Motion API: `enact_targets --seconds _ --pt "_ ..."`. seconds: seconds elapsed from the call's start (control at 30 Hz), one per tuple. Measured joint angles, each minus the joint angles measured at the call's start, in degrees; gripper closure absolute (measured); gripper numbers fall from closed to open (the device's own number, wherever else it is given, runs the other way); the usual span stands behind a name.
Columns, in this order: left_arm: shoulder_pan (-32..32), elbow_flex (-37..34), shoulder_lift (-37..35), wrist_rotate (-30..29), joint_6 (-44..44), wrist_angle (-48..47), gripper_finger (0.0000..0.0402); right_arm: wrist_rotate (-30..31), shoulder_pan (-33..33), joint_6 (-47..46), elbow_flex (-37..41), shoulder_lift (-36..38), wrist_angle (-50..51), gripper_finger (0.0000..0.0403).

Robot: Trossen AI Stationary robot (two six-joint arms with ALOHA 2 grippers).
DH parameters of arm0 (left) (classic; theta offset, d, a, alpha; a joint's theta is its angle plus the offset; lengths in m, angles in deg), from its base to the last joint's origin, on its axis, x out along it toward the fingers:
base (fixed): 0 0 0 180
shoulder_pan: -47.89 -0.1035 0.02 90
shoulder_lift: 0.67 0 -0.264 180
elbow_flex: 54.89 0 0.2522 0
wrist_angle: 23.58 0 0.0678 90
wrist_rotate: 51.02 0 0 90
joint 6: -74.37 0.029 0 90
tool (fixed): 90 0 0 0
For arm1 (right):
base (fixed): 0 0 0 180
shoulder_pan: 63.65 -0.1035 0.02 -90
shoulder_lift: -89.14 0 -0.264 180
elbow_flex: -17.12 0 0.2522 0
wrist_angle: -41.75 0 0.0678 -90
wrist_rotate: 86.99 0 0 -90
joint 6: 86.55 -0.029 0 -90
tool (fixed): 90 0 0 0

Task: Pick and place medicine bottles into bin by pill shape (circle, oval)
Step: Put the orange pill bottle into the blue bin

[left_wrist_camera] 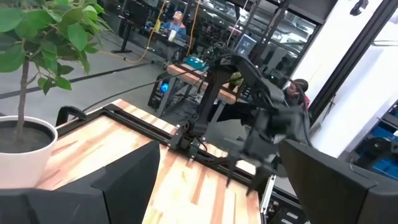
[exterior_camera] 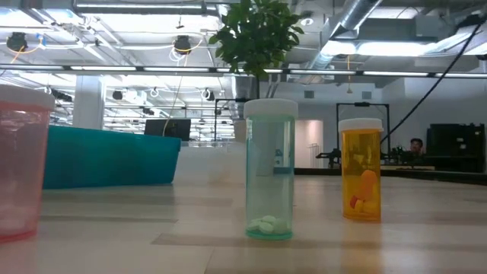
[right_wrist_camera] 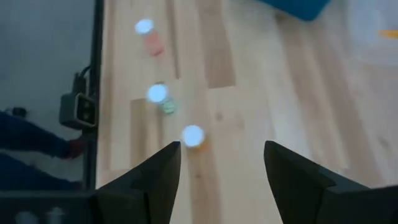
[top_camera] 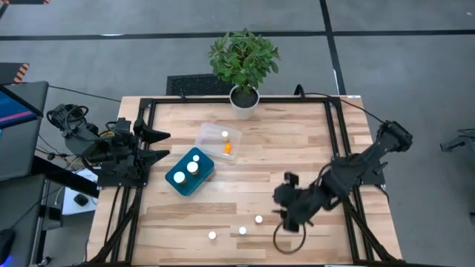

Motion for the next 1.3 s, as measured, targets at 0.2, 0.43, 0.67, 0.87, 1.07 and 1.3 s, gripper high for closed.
enact_targets --seconds 0.2,0.43,0.67,0.87,1.07,1.3 --pt "0.0 0.0 0.0 0.0 0.0 -1.1 0.0074 0.0 -1.6 0.9 0.0 -6.6 -4.6 0.0163" --pt "0.0 0.0 0.0 0.0 -2.5 -3.8 0.0074 -0.2 -1.8 6.9 0.0 -11.1 -12.1 0.0163" --pt "0.0 0.0 0.0 0.0 -2.5 -4.3 0.0074 -0.9 -0.8 11.5 0.0 -15.5 -15.0 0.0163" --pt "0.0 0.0 -0.1 0.0 -2.4 -4.3 0.0074 -4.4 0.3 11.8 0.0 -18.2 -16.9 0.0163" --pt "0.0 0.0 0.0 0.5 -2.4 -4.4 0.0074 -5.4 0.7 12.0 0.0 -20.7 -17.5 0.0163" --pt "0.0 0.0 0.0 1.4 -2.3 -4.5 0.0074 -5.4 1.4 11.8 0.0 -21.9 -17.3 0.0163"
